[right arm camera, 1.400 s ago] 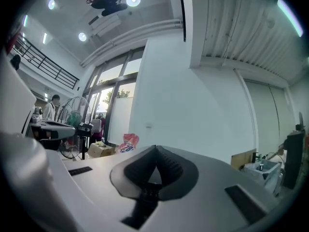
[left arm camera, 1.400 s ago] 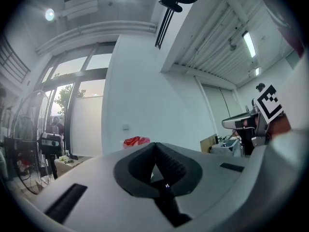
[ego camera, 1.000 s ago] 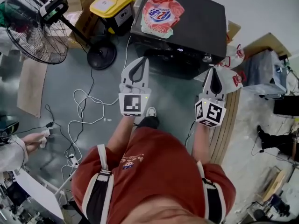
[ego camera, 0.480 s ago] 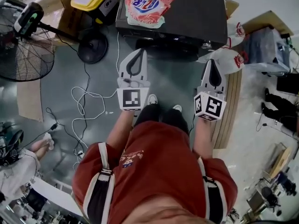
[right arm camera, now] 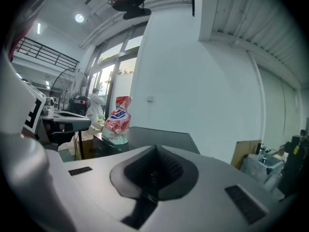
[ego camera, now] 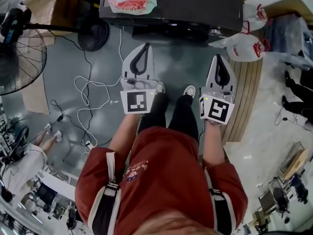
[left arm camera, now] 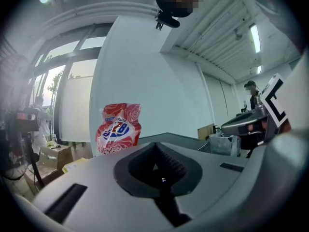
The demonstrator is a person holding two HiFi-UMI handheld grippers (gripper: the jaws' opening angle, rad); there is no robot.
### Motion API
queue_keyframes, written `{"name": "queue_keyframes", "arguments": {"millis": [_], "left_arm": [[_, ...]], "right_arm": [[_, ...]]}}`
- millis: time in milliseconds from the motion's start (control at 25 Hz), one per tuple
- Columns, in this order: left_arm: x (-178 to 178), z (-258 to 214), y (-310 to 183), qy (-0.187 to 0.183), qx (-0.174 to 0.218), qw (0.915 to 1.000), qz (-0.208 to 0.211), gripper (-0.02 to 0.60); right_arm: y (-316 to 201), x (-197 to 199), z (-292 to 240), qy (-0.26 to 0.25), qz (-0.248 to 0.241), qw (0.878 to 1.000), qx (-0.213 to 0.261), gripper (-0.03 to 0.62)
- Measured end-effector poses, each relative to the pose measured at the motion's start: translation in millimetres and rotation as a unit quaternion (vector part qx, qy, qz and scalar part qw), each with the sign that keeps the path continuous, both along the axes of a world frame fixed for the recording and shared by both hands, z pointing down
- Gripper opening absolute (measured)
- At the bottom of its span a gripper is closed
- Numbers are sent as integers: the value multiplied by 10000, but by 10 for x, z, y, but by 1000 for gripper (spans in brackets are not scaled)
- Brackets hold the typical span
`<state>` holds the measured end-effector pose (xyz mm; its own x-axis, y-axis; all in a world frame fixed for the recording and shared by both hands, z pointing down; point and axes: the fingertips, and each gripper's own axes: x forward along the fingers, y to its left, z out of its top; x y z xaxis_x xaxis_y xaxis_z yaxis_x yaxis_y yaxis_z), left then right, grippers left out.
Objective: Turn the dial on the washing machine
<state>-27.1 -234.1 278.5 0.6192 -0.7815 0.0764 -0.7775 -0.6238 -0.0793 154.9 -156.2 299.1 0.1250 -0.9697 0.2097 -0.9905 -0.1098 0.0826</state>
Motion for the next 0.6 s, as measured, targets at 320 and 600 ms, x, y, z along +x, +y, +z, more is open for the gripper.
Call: {"name": "queue_keyframes", "arguments": {"millis": [320,600], "left_arm": [[354,950,123,-125,-359,9992,-118,9],[395,1990,64,-306,-384,9988,-92,9]], "right_arm": [[49,198,893,-155,-148,9995,-247,8],[51,298,1899,-243,-270,9983,-458,8]]}}
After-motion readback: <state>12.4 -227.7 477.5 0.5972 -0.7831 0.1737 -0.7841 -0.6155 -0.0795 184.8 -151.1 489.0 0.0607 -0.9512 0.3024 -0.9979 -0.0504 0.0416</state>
